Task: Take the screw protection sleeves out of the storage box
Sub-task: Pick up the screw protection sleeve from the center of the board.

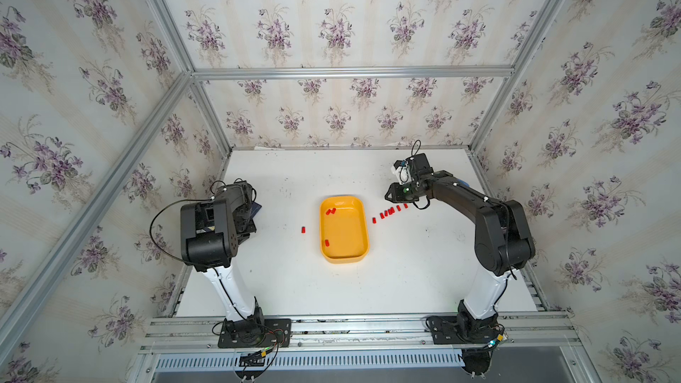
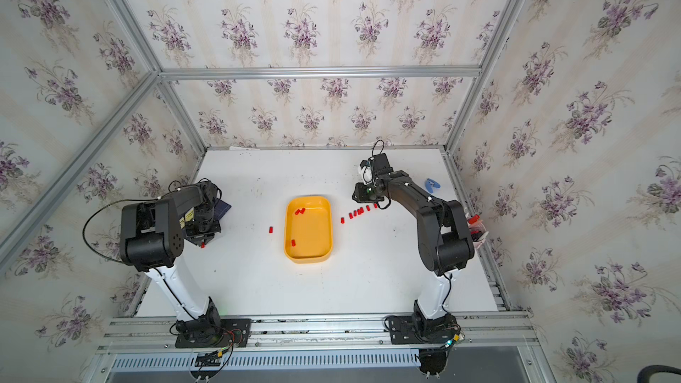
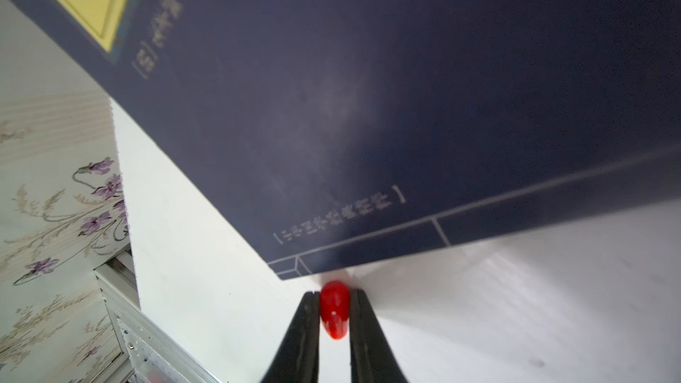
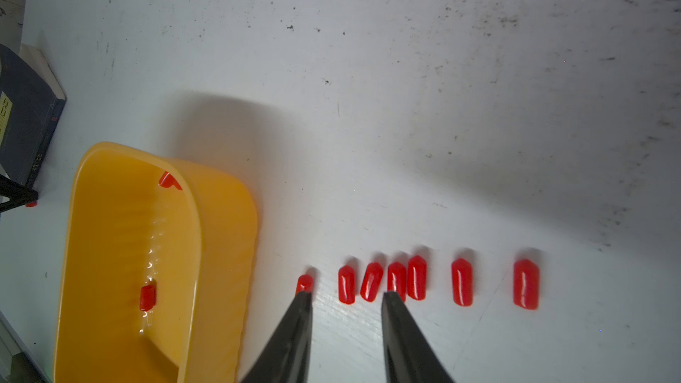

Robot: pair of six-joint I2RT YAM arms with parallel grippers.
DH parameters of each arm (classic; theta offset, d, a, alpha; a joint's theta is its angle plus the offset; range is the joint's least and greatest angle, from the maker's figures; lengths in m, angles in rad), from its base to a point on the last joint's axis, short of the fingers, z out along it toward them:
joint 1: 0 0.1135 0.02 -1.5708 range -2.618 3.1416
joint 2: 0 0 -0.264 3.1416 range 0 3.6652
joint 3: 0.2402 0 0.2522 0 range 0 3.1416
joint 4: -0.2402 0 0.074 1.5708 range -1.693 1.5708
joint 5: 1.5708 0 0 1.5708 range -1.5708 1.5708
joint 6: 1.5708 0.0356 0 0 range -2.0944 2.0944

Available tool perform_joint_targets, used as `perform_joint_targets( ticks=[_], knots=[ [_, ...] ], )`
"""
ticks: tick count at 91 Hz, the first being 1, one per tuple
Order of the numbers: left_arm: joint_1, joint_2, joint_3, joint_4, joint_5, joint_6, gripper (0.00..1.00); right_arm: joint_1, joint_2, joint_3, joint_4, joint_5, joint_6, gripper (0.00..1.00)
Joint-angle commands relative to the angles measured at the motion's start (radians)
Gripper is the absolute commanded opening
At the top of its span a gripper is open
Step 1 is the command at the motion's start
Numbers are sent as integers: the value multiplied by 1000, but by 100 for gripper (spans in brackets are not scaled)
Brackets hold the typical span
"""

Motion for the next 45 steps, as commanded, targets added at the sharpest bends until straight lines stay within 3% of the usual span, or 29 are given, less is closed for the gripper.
perform_joint_targets(
  ticks=[1,45],
  knots=[
    [-1,4,-2,-7,48,-4,15,0,-3,2,2,2,-5,37],
    [-66,-75,36,-15,105,-10,15,0,-7,4,-1,2,0,37]
  ],
)
